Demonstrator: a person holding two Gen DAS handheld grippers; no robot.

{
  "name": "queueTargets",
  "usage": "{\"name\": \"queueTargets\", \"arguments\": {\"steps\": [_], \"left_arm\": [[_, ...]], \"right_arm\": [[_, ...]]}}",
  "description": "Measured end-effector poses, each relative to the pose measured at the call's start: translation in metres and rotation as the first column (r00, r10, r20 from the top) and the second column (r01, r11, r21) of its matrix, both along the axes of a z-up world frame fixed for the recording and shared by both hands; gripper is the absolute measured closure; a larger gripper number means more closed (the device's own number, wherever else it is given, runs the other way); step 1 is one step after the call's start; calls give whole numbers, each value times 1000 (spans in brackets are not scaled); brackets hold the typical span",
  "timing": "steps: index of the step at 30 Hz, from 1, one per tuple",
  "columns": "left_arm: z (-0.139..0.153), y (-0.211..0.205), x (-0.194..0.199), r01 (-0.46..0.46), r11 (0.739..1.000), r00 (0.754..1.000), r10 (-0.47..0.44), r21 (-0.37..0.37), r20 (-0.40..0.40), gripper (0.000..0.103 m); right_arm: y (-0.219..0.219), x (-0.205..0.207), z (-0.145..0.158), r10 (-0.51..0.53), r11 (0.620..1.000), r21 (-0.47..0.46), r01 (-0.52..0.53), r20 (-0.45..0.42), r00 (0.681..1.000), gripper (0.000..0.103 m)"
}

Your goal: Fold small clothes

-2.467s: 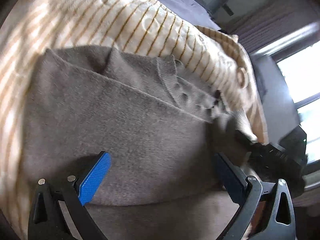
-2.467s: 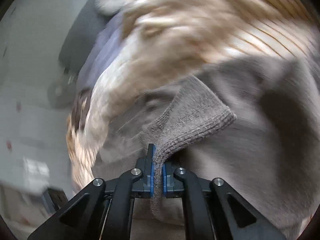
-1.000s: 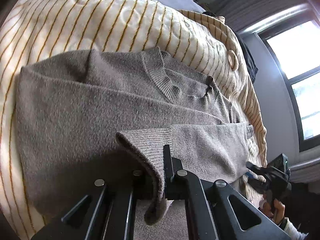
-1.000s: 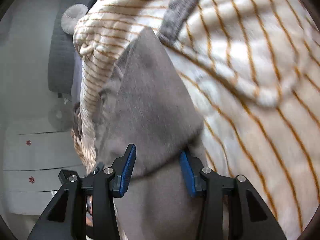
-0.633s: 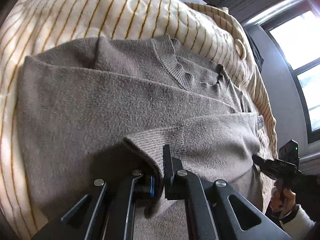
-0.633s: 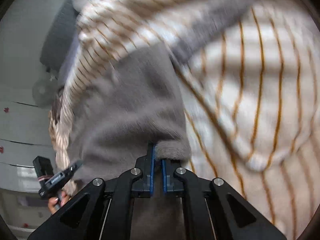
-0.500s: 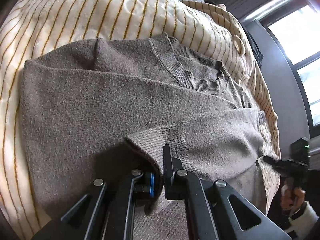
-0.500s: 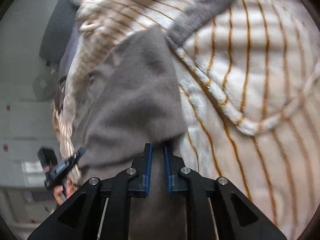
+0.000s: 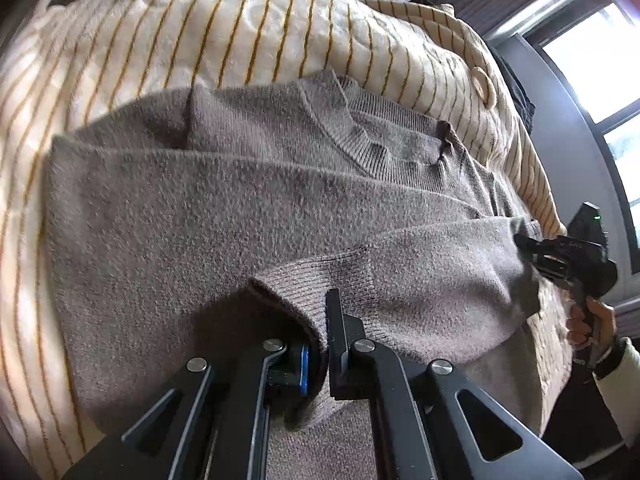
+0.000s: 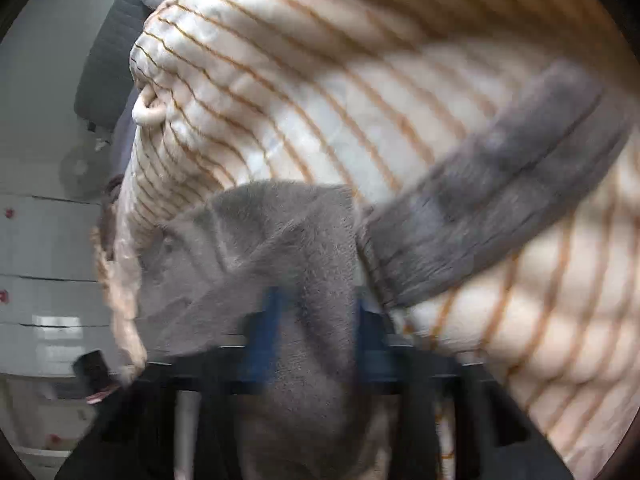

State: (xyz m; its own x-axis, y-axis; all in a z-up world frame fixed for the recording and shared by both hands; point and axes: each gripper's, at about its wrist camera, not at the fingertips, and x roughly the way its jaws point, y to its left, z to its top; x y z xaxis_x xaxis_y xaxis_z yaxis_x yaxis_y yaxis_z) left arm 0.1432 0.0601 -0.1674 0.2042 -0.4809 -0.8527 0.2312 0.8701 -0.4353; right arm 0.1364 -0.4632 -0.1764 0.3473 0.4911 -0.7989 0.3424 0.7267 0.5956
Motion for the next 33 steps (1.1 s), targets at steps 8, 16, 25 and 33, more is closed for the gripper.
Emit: {"name": "queueTargets", "arguments": {"steps": [8, 16, 25, 33], "left_arm": [[-4, -1, 3, 7, 999, 999, -8, 31, 39, 98], [8, 34, -13, -17, 987, 999, 9, 162, 47, 98], [43, 42, -16, -57, 993, 992, 45, 99, 120, 98], [-2, -23, -22, 92, 980, 994, -102, 179, 49, 98]], "right_arm": [[22, 14, 20, 184, 921, -356, -157, 45, 982, 94], [27, 6, 9, 182, 904, -399, -152, 38, 983, 92], [67, -30, 70, 186, 898, -424, -119, 122, 975, 85], [157, -51, 24, 409, 856, -348, -384, -1, 913, 85]]}}
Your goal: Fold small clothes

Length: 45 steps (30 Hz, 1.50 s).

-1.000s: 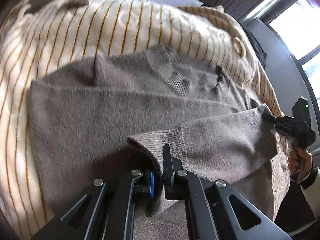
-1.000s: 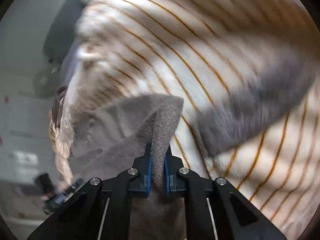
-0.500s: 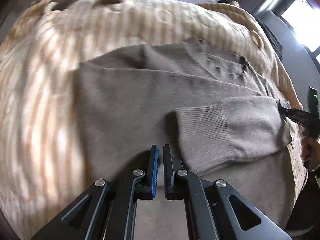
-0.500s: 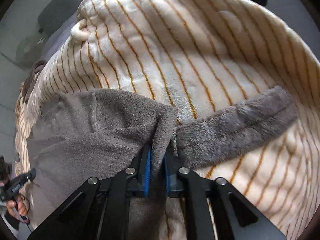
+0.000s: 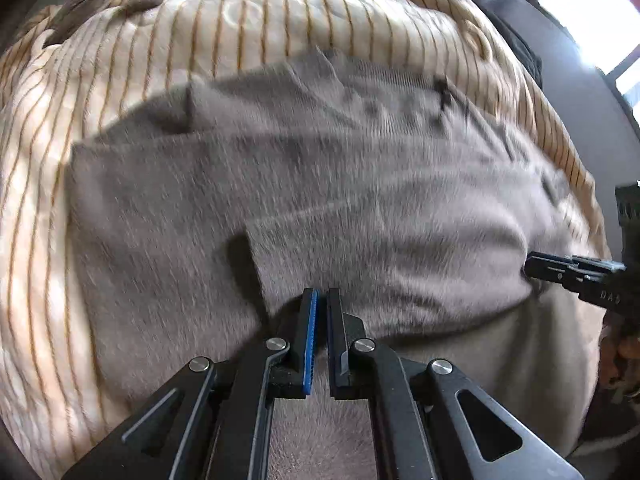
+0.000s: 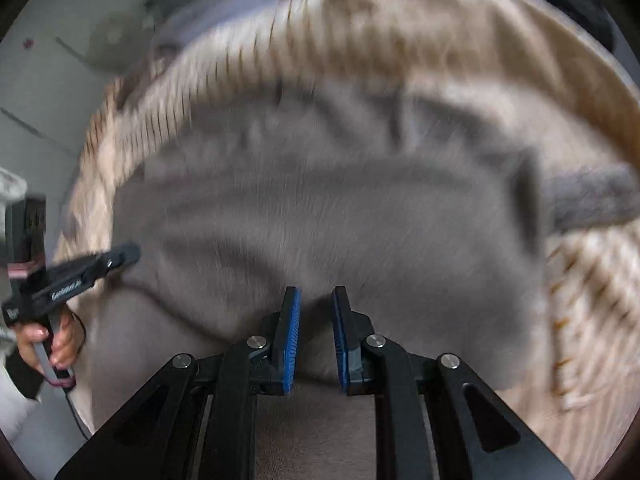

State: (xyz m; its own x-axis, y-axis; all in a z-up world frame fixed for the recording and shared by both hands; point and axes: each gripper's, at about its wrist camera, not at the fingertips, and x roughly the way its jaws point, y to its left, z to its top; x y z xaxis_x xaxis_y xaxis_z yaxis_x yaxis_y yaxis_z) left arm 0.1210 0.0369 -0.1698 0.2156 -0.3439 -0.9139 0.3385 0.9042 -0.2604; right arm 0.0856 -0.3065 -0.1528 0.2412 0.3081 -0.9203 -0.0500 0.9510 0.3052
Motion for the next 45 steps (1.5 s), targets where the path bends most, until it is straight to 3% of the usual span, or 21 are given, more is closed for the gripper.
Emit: {"name": "queueTargets", "arguments": {"steps": [3, 8, 11, 14, 22, 28, 31, 33, 36, 40, 45], "left_arm": [[1, 9, -10, -7, 1000, 1000, 7, -27, -3, 98], [2, 18, -10, -37, 998, 999, 35, -56, -24, 98], [3, 15, -12, -24, 999, 1000, 24, -33, -7, 98], [4, 16, -15, -28, 999, 1000, 28, -32, -3, 98], [4, 15, -14, -44, 999, 999, 44, -29, -14, 98], [6, 14, -15, -65, 998, 998, 65, 2, -22, 98], [7, 13, -16, -72, 997, 997, 72, 15, -29, 98], [7, 13, -15, -71, 997, 997, 72, 19, -36, 98], [8, 13, -15, -67, 997, 997, 68, 29, -39, 98], [9, 10, -17, -62, 996, 997, 64, 57, -37, 98], [10, 7, -20, -50, 994, 998, 54, 93, -43, 98]], "right_arm": [[-7, -22, -12, -31, 999, 31, 31, -13, 999, 85], [-39, -48, 5, -158, 981, 111, 158, -14, 987, 85], [-72, -63, 17, -324, 944, 80, 321, 28, 946, 81], [-102, -67, 13, -430, 899, 92, 429, -8, 903, 81], [-102, -55, -13, -424, 905, 17, 425, -44, 905, 81], [-108, -68, -5, -487, 873, -35, 486, -85, 869, 79], [-107, -74, 9, -507, 862, -55, 504, -54, 860, 77], [-103, -77, 25, -498, 866, -50, 498, 10, 867, 77], [-83, -68, 38, -421, 903, -61, 426, 86, 903, 77], [-54, -45, 13, -306, 944, -124, 306, 25, 952, 77], [-54, -40, 0, -311, 943, -133, 305, -25, 950, 77]]}}
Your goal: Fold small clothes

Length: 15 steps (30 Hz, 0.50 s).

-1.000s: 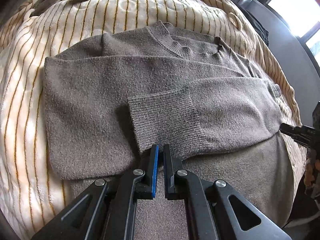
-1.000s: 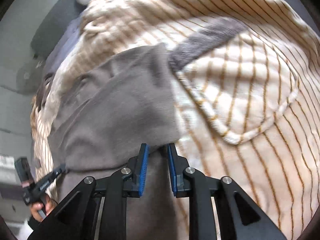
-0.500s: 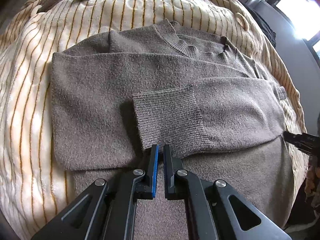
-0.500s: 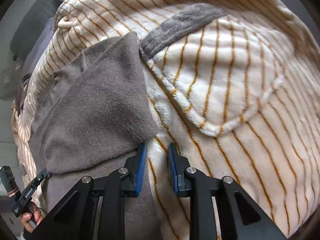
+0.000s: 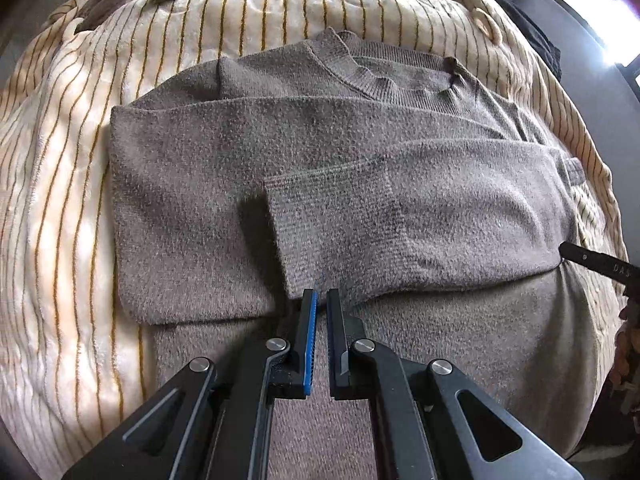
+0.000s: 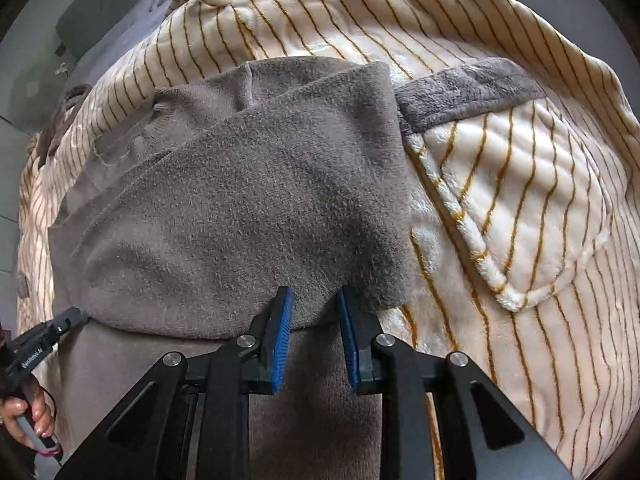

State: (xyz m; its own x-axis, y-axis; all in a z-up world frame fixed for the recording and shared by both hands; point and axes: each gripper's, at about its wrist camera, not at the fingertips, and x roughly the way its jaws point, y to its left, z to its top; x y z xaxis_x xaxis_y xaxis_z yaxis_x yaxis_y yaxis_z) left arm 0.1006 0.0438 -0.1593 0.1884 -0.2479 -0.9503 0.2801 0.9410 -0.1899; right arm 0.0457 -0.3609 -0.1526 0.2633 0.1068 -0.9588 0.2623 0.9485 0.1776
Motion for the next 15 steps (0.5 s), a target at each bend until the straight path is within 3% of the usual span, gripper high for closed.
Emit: {"name": "queueTargets", "arguments": {"steps": [11, 13, 15], "left_arm": [[23, 15, -31, -32, 998, 997, 35, 48, -63, 98], [30, 19, -40, -33, 997, 997, 37, 71, -61, 97], [36, 24, -48, -33, 996, 997, 38, 80, -63, 97]], "right_arm": [[-8, -22, 29, -8, 1000, 7, 9, -71, 997, 60], [-7, -31, 38, -4, 1000, 19, 5, -75, 997, 50], [-5, -43, 47, 10, 1000, 28, -7, -77, 997, 47]]}}
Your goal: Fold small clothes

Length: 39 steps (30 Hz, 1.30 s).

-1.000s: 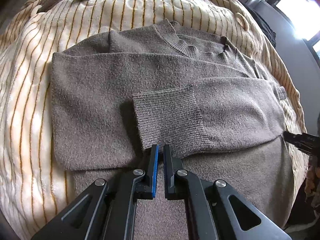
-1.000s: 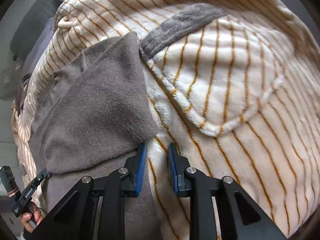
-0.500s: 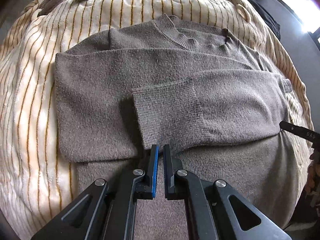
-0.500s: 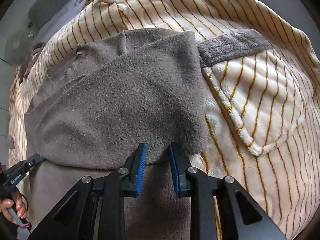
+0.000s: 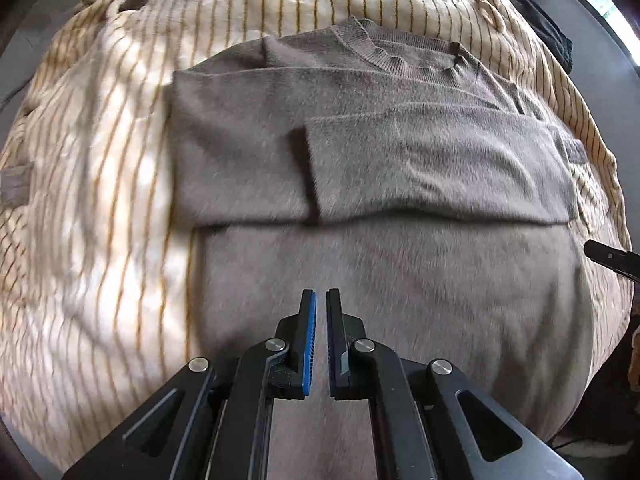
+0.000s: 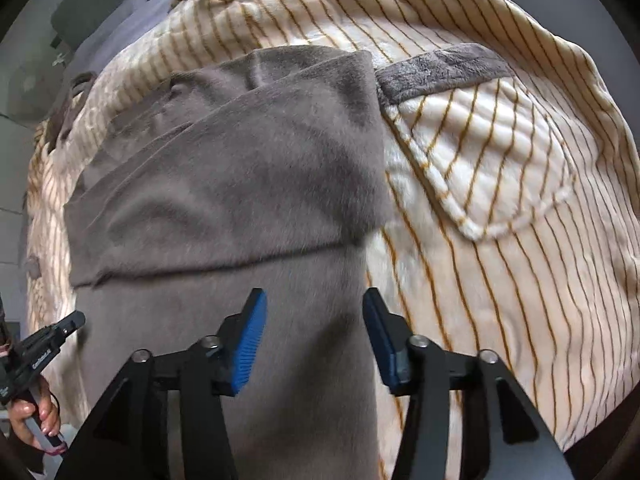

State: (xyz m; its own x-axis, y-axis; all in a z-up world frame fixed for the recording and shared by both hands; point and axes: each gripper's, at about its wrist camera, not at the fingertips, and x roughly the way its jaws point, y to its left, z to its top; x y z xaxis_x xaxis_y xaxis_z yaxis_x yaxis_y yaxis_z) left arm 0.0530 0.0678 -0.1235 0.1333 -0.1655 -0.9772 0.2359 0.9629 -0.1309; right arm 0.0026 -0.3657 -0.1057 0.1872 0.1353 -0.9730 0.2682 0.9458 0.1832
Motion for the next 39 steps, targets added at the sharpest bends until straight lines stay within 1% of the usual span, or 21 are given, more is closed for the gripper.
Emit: {"name": "queueTargets", "arguments": {"steps": [4, 5, 6, 7, 10, 11, 12, 13, 14, 20, 21, 22, 27, 30, 33, 35, 37, 39], "left_arm": [[4, 11, -16, 1, 1000, 1000, 0, 29, -18, 97], [3, 14, -20, 0, 999, 1000, 1, 34, -30, 97], [1, 17, -25, -4, 999, 999, 6, 40, -46, 97], [-1, 20, -28, -8, 999, 998, 10, 44, -55, 97], [-5, 29, -41, -24, 999, 996, 28, 48, -79, 97], [-7, 32, -45, -28, 999, 995, 32, 43, -92, 87], [-8, 34, -48, -30, 999, 994, 34, 41, -100, 30], [-9, 37, -52, -36, 998, 993, 41, 49, -107, 0], [-7, 39, -55, -44, 997, 995, 49, 55, -84, 2], [-6, 51, -70, -37, 997, 996, 42, 70, -77, 1], [-5, 54, -72, -35, 996, 997, 40, 79, -70, 1], [-4, 57, -74, -26, 997, 997, 31, 79, -67, 1], [-4, 70, -82, 13, 998, 996, -8, 59, -88, 1], [-5, 90, -95, 51, 996, 984, -62, -68, -165, 1], [-8, 101, -112, 84, 985, 969, -116, -151, -219, 1], [-13, 107, -125, 96, 977, 954, -146, -193, -263, 1], [-17, 110, -138, 88, 963, 927, -173, -256, -332, 1], [-19, 112, -144, 87, 953, 908, -196, -291, -371, 1]], "right_arm": [[7, -23, 10, 14, 999, 52, -13, -6, 1000, 46], [10, -27, 8, 14, 998, 65, -13, -7, 1000, 44], [11, -32, 9, 12, 997, 82, -12, -10, 1000, 39], [14, -36, 9, 12, 996, 93, -10, -12, 1000, 36], [19, -47, 8, 11, 990, 138, -8, -18, 1000, 35], [22, -49, 6, 10, 989, 149, -7, -21, 1000, 35], [22, -53, 5, 9, 987, 163, -4, -24, 1000, 34], [24, -55, 5, 7, 985, 173, -3, -26, 1000, 31], [24, -58, 4, 7, 983, 183, -2, -28, 1000, 30], [31, -63, -1, 8, 978, 207, -1, -32, 999, 30], [30, -65, -2, 9, 977, 214, -1, -37, 999, 26], [30, -67, -2, 10, 976, 218, -2, -39, 999, 20], [25, -79, -5, 17, 967, 256, -2, -56, 998, 20], [17, -92, -6, 29, 954, 301, -4, -79, 996, 20], [6, -111, -7, 62, 934, 357, -20, -109, 992, 20], [-1, -122, -11, 73, 924, 382, -16, -134, 988, 20], [-8, -136, -17, 72, 913, 409, 2, -168, 983, 20], [-13, -148, -24, 64, 889, 457, 29, -187, 980, 20]]}}
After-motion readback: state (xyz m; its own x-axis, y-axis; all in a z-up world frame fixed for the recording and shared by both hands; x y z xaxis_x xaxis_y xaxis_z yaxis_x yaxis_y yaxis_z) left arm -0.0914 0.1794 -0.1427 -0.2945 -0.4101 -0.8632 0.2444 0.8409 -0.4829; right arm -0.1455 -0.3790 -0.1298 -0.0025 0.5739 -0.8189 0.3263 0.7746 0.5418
